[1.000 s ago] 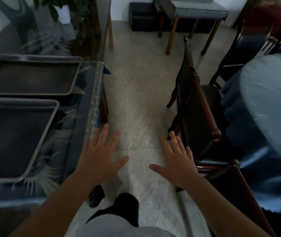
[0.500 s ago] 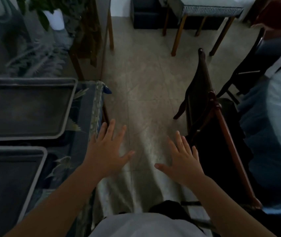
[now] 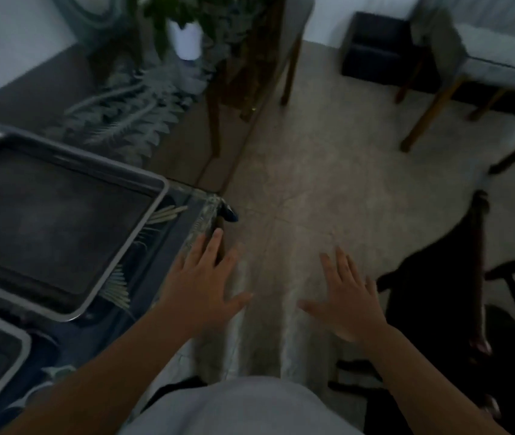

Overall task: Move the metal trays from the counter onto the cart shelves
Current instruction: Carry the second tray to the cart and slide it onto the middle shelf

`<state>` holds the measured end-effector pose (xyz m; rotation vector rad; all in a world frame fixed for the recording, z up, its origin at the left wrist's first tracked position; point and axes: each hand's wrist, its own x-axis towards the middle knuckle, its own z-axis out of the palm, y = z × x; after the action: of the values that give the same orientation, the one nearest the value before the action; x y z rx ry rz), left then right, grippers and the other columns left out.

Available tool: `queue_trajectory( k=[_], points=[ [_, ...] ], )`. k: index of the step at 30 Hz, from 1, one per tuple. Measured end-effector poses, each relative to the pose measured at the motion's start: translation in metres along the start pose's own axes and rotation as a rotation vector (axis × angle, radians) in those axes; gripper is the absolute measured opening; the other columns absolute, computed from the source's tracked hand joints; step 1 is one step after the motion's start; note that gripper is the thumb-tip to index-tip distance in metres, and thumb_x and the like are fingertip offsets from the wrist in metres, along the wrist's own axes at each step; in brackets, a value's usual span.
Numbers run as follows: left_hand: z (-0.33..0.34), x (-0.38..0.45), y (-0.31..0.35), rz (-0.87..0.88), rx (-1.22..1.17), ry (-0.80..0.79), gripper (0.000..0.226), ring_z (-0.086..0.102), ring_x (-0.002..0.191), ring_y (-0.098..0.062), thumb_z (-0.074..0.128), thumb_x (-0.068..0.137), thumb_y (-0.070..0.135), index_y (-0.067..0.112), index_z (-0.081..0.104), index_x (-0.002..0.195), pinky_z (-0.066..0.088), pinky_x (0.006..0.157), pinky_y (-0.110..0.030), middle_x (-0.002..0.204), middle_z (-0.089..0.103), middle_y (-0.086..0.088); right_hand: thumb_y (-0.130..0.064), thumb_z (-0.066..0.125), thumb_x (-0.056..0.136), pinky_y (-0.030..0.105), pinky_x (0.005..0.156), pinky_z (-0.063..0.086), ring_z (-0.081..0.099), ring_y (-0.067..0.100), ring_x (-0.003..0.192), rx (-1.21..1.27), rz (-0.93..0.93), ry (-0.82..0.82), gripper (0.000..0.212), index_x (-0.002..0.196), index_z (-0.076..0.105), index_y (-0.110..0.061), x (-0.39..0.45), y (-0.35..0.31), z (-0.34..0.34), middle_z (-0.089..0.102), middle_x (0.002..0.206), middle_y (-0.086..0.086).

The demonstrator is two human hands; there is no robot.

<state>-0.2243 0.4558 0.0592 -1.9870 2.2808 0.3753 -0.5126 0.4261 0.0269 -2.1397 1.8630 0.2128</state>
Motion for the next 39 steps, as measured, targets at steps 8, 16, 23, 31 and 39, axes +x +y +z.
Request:
queue_trajectory(
  k=[8, 16, 23, 31, 39],
  points=[
    [-0.003, 0.026, -0.092, -0.407, -0.135, 0.076, 0.100, -0.012, 0.153, -0.028, -0.005, 0.071, 0.092, 0.039, -0.012, 0.155, 0.009, 0.120, -0.055, 0.166, -0.021, -0.001, -0.086, 0.031, 0.072, 0.055, 0.116, 0.006, -0.007, 0.022, 0.150, -0.150, -0.361, -0.033, 0.107, 0.153, -0.007, -0.028, 0.164, -0.089, -0.040, -0.011, 0.164, 0.002],
    [0.013, -0.025, -0.198, -0.922, -0.320, 0.085, 0.099, -0.012, 0.153, -0.029, 0.002, 0.073, 0.090, 0.037, -0.014, 0.156, 0.012, 0.120, -0.052, 0.166, -0.020, -0.004, -0.092, 0.021, 0.068, 0.053, 0.116, 0.005, -0.010, 0.021, 0.149, -0.180, -0.801, -0.153, 0.108, 0.153, -0.012, -0.033, 0.243, -0.272, -0.018, -0.017, 0.163, 0.000],
    [0.042, -0.045, -0.230, -1.232, -0.493, 0.071, 0.094, -0.005, 0.153, -0.032, 0.023, 0.084, 0.082, 0.032, -0.009, 0.158, 0.016, 0.120, -0.053, 0.168, -0.010, -0.009, -0.089, 0.027, 0.072, 0.056, 0.115, 0.010, -0.009, 0.021, 0.149, -0.343, -1.077, -0.197, 0.103, 0.152, -0.009, -0.034, 0.297, -0.356, -0.015, -0.018, 0.163, -0.002],
    [0.080, -0.015, -0.240, -1.504, -0.832, 0.135, 0.098, 0.000, 0.152, -0.039, 0.045, 0.086, 0.075, 0.031, -0.007, 0.158, 0.021, 0.118, -0.058, 0.166, -0.018, -0.007, -0.081, 0.041, 0.078, 0.056, 0.115, 0.016, -0.004, 0.028, 0.149, -0.472, -1.166, -0.233, 0.105, 0.154, -0.006, -0.026, 0.383, -0.403, -0.012, -0.013, 0.163, 0.007],
    [0.079, 0.000, -0.270, -1.771, -1.040, 0.250, 0.112, 0.016, 0.145, -0.047, 0.063, 0.086, 0.061, 0.026, -0.018, 0.156, 0.025, 0.115, -0.058, 0.163, 0.003, -0.015, -0.042, 0.059, 0.093, 0.045, 0.110, 0.033, 0.034, 0.031, 0.140, 0.150, -0.843, -0.400, 0.080, 0.153, 0.017, -0.010, 0.417, -0.451, -0.004, 0.029, 0.156, 0.013]
  ],
)
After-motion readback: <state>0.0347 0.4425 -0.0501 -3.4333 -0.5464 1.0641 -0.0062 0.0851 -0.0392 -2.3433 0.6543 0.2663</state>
